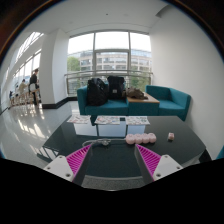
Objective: Unplug charger
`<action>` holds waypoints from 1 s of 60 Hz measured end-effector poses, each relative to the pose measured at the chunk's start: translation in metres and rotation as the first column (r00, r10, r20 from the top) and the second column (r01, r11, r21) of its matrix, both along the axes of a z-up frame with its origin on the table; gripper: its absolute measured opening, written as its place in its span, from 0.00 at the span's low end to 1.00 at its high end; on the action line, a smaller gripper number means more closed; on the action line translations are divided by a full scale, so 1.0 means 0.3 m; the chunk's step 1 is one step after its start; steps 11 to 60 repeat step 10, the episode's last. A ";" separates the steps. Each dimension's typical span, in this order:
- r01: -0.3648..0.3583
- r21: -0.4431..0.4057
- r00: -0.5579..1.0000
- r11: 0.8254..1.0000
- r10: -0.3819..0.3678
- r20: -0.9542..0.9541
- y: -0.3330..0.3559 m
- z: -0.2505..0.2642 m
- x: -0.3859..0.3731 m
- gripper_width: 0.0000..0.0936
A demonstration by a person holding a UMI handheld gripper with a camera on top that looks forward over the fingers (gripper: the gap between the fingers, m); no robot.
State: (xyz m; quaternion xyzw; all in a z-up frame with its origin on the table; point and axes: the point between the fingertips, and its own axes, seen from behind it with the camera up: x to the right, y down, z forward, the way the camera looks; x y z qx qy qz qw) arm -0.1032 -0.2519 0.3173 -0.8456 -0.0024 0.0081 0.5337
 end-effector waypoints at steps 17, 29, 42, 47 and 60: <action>-0.018 0.017 1.000 1.000 0.018 -0.009 -0.022 0.037 -0.045 0.92; -0.018 0.017 1.000 1.000 0.018 -0.009 -0.022 0.037 -0.045 0.92; -0.018 0.017 1.000 1.000 0.018 -0.009 -0.022 0.037 -0.045 0.92; -0.018 0.017 1.000 1.000 0.018 -0.009 -0.022 0.037 -0.045 0.92; -0.018 0.017 1.000 1.000 0.018 -0.009 -0.022 0.037 -0.045 0.92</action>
